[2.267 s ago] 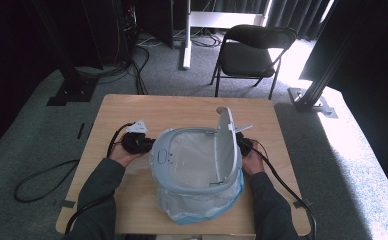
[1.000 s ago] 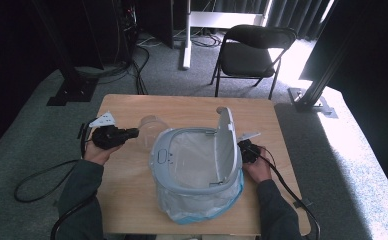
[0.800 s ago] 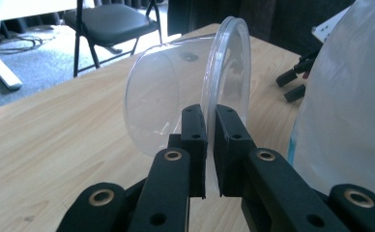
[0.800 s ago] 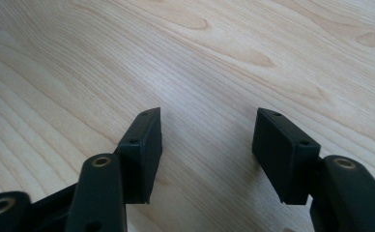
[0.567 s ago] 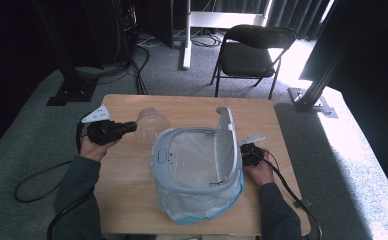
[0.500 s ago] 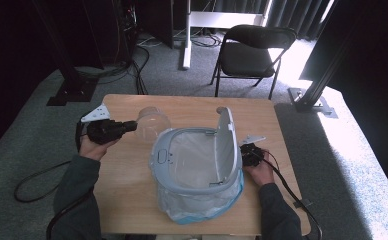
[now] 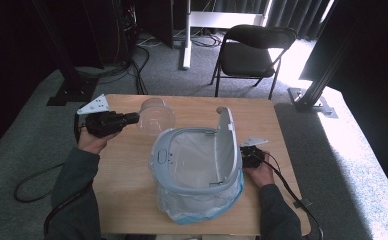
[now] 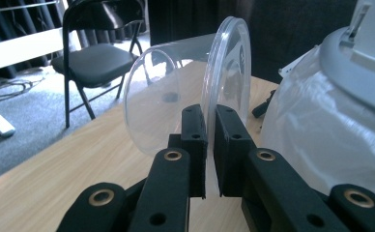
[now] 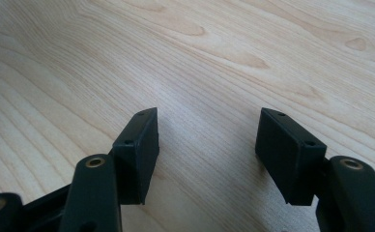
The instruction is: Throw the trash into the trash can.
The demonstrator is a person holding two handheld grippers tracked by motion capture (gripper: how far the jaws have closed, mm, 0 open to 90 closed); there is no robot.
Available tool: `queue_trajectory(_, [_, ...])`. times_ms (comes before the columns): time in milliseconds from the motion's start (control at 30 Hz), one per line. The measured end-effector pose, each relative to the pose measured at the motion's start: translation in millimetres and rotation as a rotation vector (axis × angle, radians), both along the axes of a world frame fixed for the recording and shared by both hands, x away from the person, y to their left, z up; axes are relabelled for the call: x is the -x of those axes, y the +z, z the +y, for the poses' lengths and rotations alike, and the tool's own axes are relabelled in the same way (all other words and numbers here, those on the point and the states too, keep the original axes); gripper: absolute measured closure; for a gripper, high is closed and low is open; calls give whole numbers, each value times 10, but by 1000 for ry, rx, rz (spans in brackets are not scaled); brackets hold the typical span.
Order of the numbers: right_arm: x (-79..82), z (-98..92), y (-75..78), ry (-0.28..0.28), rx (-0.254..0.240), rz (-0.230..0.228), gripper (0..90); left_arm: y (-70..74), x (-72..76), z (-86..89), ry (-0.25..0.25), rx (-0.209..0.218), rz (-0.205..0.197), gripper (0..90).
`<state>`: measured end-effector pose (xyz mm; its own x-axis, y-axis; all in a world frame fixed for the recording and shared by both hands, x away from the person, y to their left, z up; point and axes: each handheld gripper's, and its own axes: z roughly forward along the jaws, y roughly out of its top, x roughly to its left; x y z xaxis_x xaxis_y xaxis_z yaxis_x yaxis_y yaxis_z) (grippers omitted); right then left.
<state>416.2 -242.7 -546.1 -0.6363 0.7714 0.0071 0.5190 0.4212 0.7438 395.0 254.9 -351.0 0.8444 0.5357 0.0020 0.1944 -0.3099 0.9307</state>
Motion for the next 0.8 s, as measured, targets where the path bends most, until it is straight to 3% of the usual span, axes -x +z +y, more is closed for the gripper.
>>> queue_trajectory(167, [5, -6, -10, 2, -4, -10, 397, 97, -11, -87, -22, -5, -15, 843])
queue_trajectory(533, [5, -6, -10, 2, -4, -10, 397, 344, 7, -154, -75, 32, -35, 843])
queue_trajectory(800, [5, -6, -10, 2, -4, -11, 397, 568, 87, -219, -101, 22, -69, 843])
